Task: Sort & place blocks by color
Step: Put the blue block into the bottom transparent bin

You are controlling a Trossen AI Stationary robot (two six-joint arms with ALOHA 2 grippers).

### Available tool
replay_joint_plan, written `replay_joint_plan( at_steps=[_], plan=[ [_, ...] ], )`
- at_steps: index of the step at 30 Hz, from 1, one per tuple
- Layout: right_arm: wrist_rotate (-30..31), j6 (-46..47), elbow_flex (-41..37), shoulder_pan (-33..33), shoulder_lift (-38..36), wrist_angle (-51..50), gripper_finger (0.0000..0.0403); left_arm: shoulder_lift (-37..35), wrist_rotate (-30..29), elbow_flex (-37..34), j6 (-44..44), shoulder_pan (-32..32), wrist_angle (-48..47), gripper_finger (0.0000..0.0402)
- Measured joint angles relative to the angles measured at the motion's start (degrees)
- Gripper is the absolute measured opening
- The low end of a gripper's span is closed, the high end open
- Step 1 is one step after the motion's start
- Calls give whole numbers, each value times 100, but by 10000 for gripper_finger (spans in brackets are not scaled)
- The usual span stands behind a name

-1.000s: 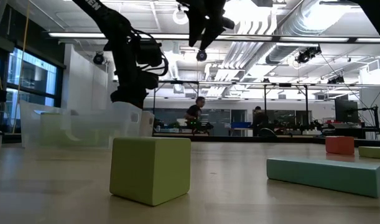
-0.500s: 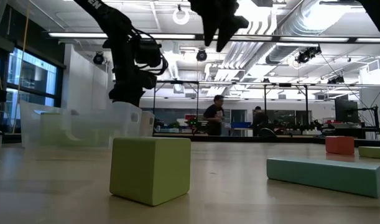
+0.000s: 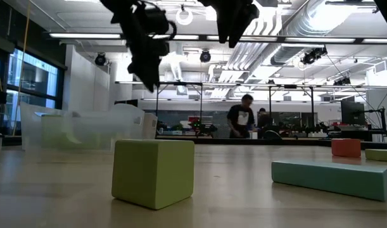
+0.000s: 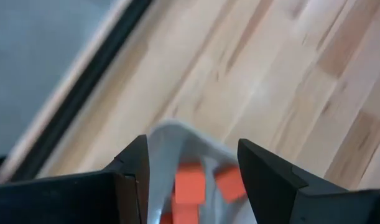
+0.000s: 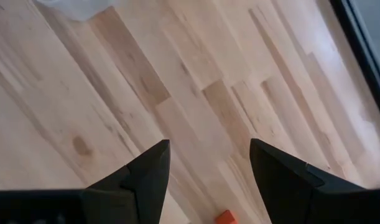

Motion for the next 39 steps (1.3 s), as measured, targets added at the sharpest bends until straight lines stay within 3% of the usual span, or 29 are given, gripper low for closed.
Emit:
replay_joint_plan(
  at_steps=[13,27,39],
  plan=[
    [346,-435,0,106,-2,0,211,-291,-17,927,41,0,-206,166],
    [-637,-831,0,-118,-7,0,211,-913,-18,1035,98,-37,-1091,166],
    [-984,-822,4,-106,46,98,214,-1562,-19,1039,-1139,-427,-1458,168]
  ],
)
